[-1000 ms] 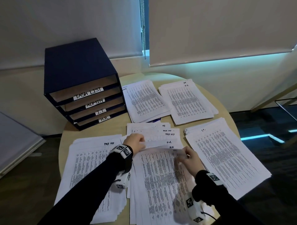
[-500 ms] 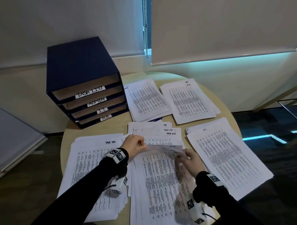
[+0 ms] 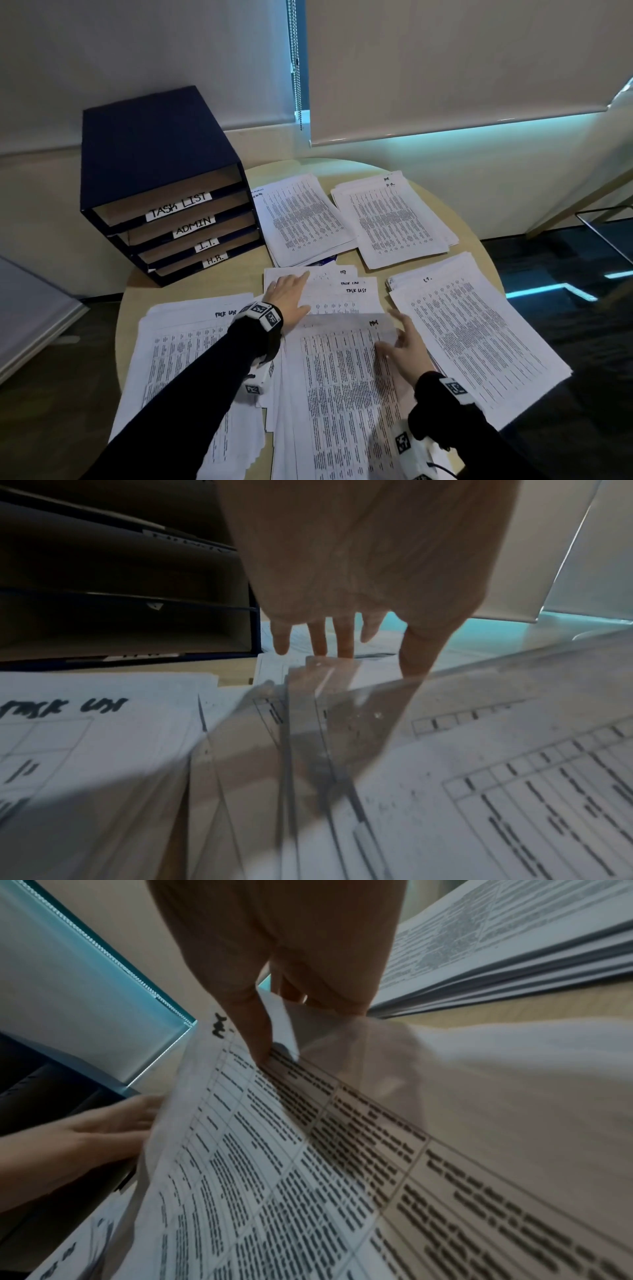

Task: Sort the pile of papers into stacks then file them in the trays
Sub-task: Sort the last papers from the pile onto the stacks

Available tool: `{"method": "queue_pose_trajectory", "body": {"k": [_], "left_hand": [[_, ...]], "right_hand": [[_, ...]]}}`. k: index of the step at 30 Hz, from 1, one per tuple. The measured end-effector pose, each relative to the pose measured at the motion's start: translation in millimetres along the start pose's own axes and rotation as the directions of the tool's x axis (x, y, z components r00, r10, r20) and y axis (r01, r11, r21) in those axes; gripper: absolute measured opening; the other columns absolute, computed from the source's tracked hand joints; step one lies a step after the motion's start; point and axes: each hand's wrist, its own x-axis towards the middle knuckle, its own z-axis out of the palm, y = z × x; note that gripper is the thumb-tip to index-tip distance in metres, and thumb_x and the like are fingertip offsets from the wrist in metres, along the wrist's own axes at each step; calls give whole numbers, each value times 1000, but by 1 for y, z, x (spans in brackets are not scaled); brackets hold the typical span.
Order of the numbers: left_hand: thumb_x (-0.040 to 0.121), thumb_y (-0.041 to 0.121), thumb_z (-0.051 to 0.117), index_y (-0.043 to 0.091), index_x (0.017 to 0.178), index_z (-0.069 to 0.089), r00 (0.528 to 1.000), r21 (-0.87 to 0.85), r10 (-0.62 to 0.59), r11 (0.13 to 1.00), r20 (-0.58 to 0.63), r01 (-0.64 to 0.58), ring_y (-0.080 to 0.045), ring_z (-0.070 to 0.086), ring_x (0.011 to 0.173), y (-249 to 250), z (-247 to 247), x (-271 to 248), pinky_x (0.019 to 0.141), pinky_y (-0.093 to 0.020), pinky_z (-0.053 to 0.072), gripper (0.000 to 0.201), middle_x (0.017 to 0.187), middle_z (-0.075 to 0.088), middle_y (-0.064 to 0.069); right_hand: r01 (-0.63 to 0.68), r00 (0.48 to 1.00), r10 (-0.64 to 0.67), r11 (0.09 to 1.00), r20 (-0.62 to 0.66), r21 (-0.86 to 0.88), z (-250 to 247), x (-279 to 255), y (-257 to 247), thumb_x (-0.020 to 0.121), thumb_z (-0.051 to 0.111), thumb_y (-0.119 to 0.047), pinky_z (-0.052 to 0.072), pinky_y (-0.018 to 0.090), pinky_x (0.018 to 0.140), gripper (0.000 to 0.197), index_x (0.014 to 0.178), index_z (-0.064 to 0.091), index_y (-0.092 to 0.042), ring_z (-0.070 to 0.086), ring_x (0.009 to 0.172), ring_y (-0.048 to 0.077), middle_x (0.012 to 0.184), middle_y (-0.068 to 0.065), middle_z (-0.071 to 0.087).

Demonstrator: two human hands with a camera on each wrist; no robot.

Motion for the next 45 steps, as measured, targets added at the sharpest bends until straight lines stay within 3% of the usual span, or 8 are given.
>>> {"method": "queue_pose_trajectory", "body": {"k": [5,11,21,26,29,38,42,45], "left_hand": [[97,21,52,24,104,59,968,-165,138,971,-211,-175,-15,49,82,16,9,-32,68,-23,42,10,99,51,2],[97,7,49,25,123,61,930,-138,297,934,-217,-331,-10,53,100,14,34,-63,94,-25,45,34,112,56,7],[93,19,48,20,120,53,999,-177,-40,983,27,44,-23,47,114,11,20,-28,100,-40,41,28,121,45,1],[82,-6,58,27,149,14,999,-195,-34,980,-38,26,-16,54,90,13,24,-31,76,-29,50,87,143,28,1],[79,1,64,30,152,-7,996,-178,-56,982,70,67,-27,47,126,4,10,-9,99,-39,45,106,160,0,7],[77,-6,56,32,134,27,993,-141,50,989,111,-34,-21,58,98,9,10,-13,80,-39,52,74,134,41,4],[96,30,49,23,111,50,987,3,162,987,-5,-162,-15,57,89,17,13,-56,80,-28,50,17,106,52,7],[89,36,27,18,111,51,976,74,211,976,-58,-207,-15,56,83,14,20,-74,79,-26,49,37,107,50,4]], "right_hand": [[35,999,-33,993,23,-110,-19,6,16,81,64,5,45,34,70,17,76,67,-10,59,74,24,73,7,66],[-16,1000,17,996,18,-84,-22,10,22,79,59,15,47,21,67,19,83,68,-2,60,74,17,77,8,69],[7,998,3,990,66,-144,-11,9,12,82,64,2,44,29,72,14,82,62,-12,58,78,16,76,-3,63],[-40,997,50,981,50,-190,-12,16,20,81,67,-7,46,36,89,19,98,63,-15,58,97,22,98,3,66],[-45,998,55,978,44,-206,-10,18,19,81,66,-5,45,34,90,21,100,63,-13,60,98,23,100,3,67],[-33,998,42,984,44,-177,-16,13,14,81,64,-1,49,36,83,14,90,66,-11,64,89,23,88,5,70],[-32,997,42,988,66,-148,-14,9,9,82,62,3,46,27,73,14,88,65,-8,63,83,19,84,4,69],[-17,997,27,993,78,-117,-10,9,7,80,62,6,49,25,79,27,96,69,-15,65,88,13,91,-2,72]]}}
